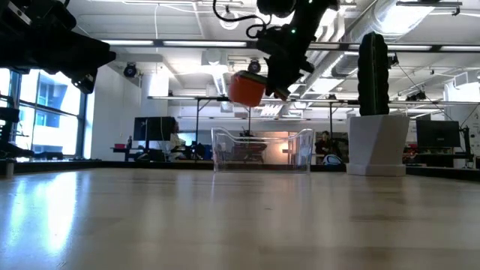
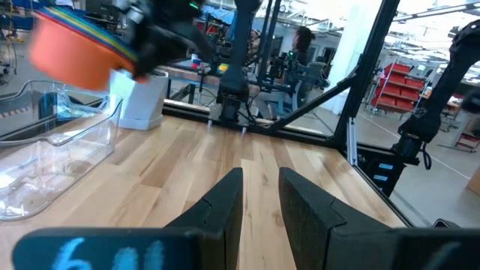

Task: Nest measuring cups in basket
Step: Put the nested measuring cups into the transparent bin

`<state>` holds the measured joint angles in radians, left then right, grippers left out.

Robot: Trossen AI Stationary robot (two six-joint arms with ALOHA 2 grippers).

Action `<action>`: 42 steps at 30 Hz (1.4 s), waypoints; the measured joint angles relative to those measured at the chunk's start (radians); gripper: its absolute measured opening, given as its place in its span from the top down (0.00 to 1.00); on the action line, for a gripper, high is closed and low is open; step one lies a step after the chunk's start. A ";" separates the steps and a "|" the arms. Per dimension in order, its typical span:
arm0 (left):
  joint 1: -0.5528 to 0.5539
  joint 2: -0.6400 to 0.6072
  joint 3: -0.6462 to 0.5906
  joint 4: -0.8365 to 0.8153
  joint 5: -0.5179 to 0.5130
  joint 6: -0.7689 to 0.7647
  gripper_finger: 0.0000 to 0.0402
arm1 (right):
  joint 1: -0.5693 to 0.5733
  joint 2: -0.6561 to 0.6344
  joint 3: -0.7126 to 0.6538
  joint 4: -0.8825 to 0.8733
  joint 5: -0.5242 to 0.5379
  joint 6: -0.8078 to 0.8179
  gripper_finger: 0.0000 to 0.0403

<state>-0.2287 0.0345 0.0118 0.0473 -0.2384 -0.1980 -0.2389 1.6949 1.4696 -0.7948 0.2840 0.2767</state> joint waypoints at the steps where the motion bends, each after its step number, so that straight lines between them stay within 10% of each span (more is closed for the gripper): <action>1: 0.000 0.000 0.000 0.000 0.000 0.000 0.81 | -0.029 0.011 0.023 0.000 -0.001 -0.032 0.69; 14: 0.000 0.000 0.000 0.000 0.000 0.000 0.81 | -0.299 0.300 0.281 -0.134 -0.236 -0.365 0.69; 42: 0.000 0.000 0.000 0.000 0.000 0.000 0.81 | -0.311 0.450 0.283 -0.159 -0.233 -0.337 0.60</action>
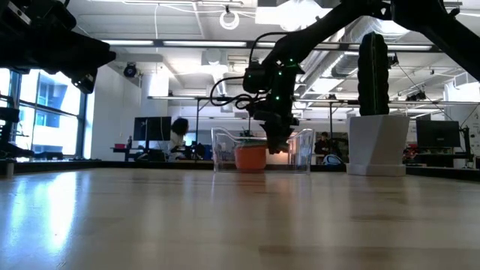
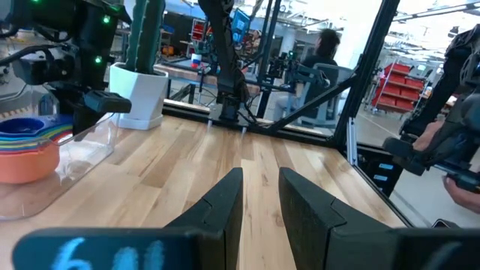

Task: Nest measuring cups in basket
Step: Put the nested measuring cups into the transparent bin

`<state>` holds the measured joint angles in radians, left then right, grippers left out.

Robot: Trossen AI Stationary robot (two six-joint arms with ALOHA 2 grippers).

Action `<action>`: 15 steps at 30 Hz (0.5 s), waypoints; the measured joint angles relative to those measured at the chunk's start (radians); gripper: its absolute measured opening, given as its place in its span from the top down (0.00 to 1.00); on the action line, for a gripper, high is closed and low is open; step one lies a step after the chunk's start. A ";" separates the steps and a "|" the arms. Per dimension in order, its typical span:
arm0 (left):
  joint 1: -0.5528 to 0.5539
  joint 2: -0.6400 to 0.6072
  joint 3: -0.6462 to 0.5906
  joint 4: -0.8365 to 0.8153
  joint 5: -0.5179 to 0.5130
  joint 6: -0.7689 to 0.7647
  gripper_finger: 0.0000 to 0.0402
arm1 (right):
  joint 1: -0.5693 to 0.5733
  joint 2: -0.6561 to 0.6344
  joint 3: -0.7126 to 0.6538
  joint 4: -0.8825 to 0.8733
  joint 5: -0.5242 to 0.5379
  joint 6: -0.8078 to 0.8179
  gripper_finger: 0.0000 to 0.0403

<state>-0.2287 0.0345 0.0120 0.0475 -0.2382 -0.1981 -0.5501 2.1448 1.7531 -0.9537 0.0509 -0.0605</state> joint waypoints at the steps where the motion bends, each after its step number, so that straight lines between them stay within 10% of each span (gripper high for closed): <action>1: 0.000 0.000 0.000 0.000 0.000 0.000 0.81 | 0.000 0.000 0.000 0.000 -0.002 0.000 0.59; 15: 0.000 0.000 0.000 0.000 0.000 0.000 0.81 | -0.002 -0.027 0.000 0.001 0.001 0.037 0.30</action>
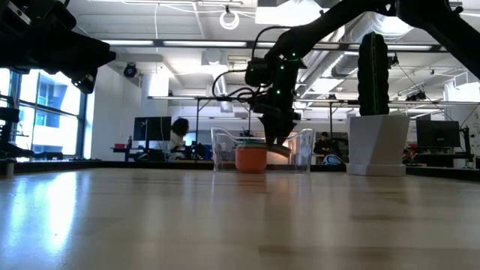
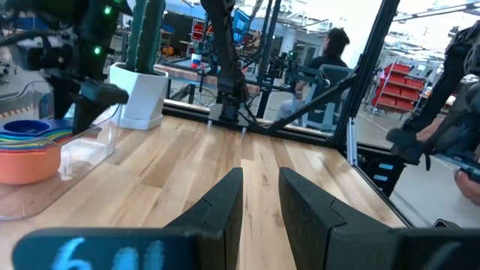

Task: Nest measuring cups in basket
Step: Put the nested measuring cups into the transparent bin, then return to Home Position

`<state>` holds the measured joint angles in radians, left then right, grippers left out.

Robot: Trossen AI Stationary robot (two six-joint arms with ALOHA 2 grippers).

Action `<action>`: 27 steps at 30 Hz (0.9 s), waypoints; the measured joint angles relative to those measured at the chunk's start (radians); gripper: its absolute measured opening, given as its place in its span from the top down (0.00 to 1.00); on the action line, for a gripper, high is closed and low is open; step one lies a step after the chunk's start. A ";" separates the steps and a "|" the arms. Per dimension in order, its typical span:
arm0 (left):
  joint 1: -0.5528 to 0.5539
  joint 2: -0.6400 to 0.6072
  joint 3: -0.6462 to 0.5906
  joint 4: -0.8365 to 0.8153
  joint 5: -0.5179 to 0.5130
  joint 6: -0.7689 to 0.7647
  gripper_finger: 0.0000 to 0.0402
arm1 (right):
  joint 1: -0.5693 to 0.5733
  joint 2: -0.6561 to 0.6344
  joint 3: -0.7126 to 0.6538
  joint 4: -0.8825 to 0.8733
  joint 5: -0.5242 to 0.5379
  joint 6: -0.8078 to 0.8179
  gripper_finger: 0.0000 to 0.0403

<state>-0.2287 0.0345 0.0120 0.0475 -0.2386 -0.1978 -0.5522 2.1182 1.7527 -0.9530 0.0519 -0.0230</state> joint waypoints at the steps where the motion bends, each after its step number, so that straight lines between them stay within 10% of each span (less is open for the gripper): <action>1: 0.000 0.000 0.000 0.000 0.000 0.000 0.81 | 0.000 -0.010 0.000 0.001 0.001 0.000 0.30; 16: 0.000 0.000 0.000 0.000 0.000 0.000 0.81 | 0.116 -0.301 -0.021 0.074 0.030 0.146 0.32; 27: 0.000 0.000 0.000 0.000 0.000 0.000 0.81 | 0.297 -0.825 -0.713 0.681 0.083 0.161 0.32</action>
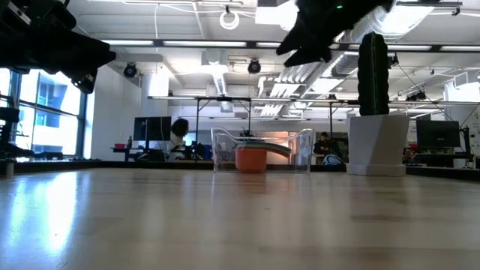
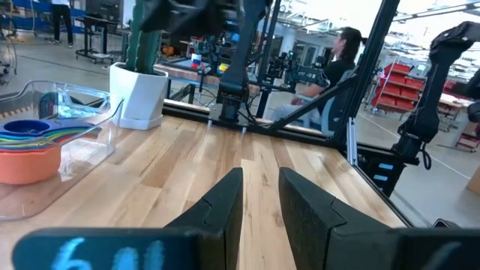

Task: Nest measuring cups in basket
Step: Return to Home Position

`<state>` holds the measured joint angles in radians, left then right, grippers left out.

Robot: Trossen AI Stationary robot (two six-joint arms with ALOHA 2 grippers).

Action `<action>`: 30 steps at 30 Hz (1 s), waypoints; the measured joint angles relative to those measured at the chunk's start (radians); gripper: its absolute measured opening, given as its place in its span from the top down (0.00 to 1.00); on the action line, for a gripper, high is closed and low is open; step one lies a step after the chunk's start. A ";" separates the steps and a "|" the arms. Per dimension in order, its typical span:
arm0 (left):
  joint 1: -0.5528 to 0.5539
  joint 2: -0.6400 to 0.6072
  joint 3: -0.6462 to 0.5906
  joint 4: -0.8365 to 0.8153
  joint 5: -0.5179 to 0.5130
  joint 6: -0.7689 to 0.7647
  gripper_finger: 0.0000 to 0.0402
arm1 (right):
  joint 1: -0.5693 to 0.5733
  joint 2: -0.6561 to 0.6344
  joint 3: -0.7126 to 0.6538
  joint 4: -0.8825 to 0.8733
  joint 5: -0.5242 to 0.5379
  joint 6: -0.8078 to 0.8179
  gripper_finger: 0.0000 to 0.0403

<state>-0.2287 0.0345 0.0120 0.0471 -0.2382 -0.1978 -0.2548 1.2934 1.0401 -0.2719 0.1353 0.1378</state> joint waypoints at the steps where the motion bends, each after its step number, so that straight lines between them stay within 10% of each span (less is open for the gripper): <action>1: 0.000 0.000 0.000 0.000 0.000 0.000 0.81 | 0.014 -0.046 -0.046 0.024 -0.009 -0.002 0.32; 14: 0.000 0.000 0.000 0.000 0.000 0.000 0.81 | 0.149 -0.739 -0.627 0.141 0.011 0.164 0.32; 30: 0.000 0.000 0.000 0.000 0.000 0.000 0.81 | 0.202 -1.293 -0.960 0.140 -0.086 0.123 0.32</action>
<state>-0.2287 0.0345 0.0120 0.0475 -0.2386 -0.1979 -0.0532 0.0003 0.0801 -0.1318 0.0493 0.2609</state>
